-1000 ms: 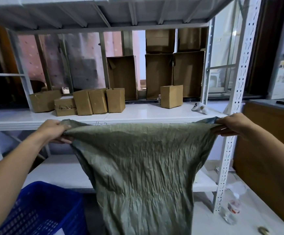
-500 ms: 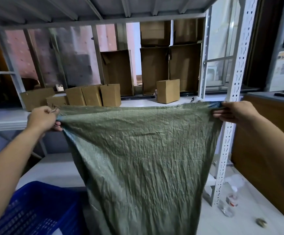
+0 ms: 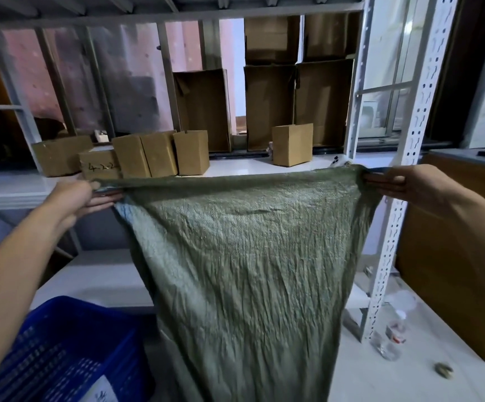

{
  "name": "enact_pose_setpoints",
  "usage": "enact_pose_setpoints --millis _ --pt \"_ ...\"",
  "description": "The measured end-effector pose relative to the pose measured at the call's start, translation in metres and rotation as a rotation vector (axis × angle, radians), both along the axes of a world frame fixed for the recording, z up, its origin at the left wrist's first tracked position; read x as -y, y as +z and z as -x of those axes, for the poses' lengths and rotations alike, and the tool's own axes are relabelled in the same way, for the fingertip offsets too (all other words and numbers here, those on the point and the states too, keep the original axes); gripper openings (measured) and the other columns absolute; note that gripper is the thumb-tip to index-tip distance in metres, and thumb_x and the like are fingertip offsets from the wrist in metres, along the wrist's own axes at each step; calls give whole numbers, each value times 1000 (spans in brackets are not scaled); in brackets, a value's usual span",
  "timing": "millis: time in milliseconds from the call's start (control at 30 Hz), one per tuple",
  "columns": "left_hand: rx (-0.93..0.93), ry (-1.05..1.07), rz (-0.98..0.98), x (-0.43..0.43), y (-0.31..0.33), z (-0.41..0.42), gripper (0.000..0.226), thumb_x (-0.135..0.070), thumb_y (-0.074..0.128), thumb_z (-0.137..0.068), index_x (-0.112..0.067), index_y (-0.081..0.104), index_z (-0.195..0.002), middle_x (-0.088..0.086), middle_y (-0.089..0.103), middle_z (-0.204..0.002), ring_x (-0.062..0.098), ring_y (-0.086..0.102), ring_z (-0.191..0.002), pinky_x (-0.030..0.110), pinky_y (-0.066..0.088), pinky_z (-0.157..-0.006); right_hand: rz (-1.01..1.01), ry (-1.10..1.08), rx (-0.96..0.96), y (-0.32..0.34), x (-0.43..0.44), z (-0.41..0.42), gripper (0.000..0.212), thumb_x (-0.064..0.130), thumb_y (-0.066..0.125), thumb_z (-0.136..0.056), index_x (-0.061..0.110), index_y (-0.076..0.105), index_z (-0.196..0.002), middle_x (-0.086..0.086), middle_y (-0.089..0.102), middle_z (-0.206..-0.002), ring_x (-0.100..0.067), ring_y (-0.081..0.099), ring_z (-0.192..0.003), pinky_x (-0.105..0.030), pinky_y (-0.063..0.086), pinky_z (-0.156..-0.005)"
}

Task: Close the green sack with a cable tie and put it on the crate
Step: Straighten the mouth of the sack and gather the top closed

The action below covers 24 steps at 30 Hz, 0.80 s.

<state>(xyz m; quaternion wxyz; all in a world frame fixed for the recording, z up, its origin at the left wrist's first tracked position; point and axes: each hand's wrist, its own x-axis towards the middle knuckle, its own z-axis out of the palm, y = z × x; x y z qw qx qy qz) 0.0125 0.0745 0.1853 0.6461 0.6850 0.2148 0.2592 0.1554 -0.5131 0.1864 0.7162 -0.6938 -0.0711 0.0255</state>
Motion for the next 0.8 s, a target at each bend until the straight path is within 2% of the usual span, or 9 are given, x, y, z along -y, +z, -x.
enact_pose_setpoints --millis 67,200,267,367,400,500,600,700,800 --pt "-4 -37 -19 -6 -3 1 34 -5 46 -100 -9 56 -133 9 79 -89 17 77 -79 36 54 -90 55 9 21 -4 0 -1 18 3 51 -98 2 66 -106 -4 79 -93 -12 75 -88 -19 59 -75" --pt "-16 -77 -153 -7 -16 -1 23 3 60 -91 -9 66 -111 19 71 -119 21 75 -98 29 60 -85 143 -99 85 -8 1 -7 27 4 64 -92 -6 67 -117 -15 75 -107 -23 74 -99 -27 58 -84" --pt "29 -8 -162 -5 -19 -3 31 6 60 -92 0 63 -122 22 68 -121 28 71 -103 26 58 -83 143 -128 120 -9 -1 -6 25 7 59 -96 -8 67 -114 -17 76 -102 -26 75 -95 -27 60 -81" --pt "47 27 -137 -4 -20 -5 36 -4 49 -102 8 50 -136 29 62 -129 35 68 -106 31 56 -90 137 -124 128 -7 -7 -1 21 6 55 -98 -7 65 -111 -16 77 -89 -28 76 -85 -23 61 -65" --pt "46 32 -133 -5 -20 -5 36 -8 47 -104 8 49 -136 28 62 -127 32 70 -102 31 57 -88 136 -127 125 -6 -8 -1 22 8 55 -99 -7 64 -112 -15 77 -86 -25 77 -79 -23 60 -61" --pt "53 76 -81 -10 -21 -8 36 -12 47 -105 5 49 -137 19 66 -104 9 73 -56 19 60 -59 116 -171 79 -3 -15 -1 23 14 54 -101 -2 61 -116 -16 72 -98 -20 76 -68 -27 62 -60" --pt "42 148 0 -8 -19 -10 37 -14 46 -106 -4 47 -141 18 63 -110 7 66 -42 22 58 -47 11 -241 8 -2 -30 0 24 13 55 -101 -2 59 -119 -18 65 -109 -25 70 -81 -27 62 -56" --pt "43 142 59 3 -17 -10 41 -18 40 -108 -13 39 -148 24 49 -142 27 73 -66 37 64 -62 -35 -299 3 -3 -49 7 19 15 49 -104 5 56 -118 -12 58 -102 -29 65 -81 -34 62 -54" --pt "53 132 52 8 -19 -10 44 -20 34 -109 -17 30 -153 22 42 -151 39 69 -88 48 57 -89 18 -350 42 -12 -56 0 21 25 44 -106 8 54 -114 -11 57 -99 -28 64 -74 -34 60 -47"
